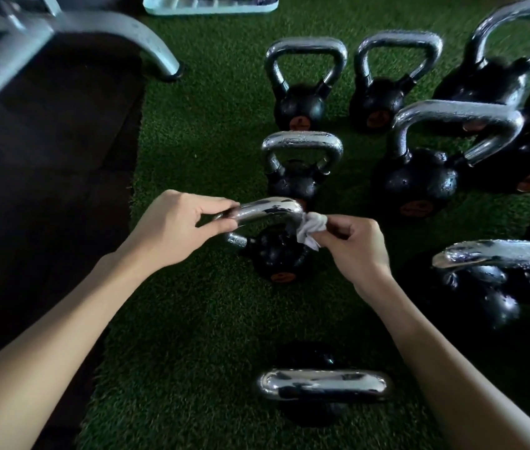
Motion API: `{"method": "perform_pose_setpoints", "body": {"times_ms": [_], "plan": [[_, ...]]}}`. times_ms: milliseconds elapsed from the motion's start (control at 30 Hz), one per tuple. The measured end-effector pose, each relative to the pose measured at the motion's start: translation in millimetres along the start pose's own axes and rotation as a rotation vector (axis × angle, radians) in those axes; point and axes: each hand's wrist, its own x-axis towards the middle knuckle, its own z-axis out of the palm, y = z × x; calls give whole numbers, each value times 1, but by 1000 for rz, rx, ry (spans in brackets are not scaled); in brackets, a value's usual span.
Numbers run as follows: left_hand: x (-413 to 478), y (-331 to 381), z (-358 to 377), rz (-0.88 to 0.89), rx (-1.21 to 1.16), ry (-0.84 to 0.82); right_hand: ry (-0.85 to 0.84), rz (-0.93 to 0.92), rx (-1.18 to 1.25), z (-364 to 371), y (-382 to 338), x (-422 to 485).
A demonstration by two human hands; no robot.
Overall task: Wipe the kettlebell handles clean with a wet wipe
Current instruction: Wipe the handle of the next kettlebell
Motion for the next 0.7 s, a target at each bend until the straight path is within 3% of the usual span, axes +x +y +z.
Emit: {"method": "perform_pose_setpoints", "body": {"times_ms": [100, 200, 467, 600, 700], "plan": [[15, 17, 2, 36, 142, -40, 122, -36, 95, -19, -10, -4], [26, 25, 7, 43, 133, -114, 208, -116, 192, -34, -25, -6], [31, 53, 14, -46, 28, -204, 69, -186, 237, -40, -47, -5], [27, 72, 12, -99, -341, -85, 67, -213, 205, -42, -57, -6], [28, 88, 14, -191, -680, -92, 30, -261, 161, -41, -65, -6]]}}
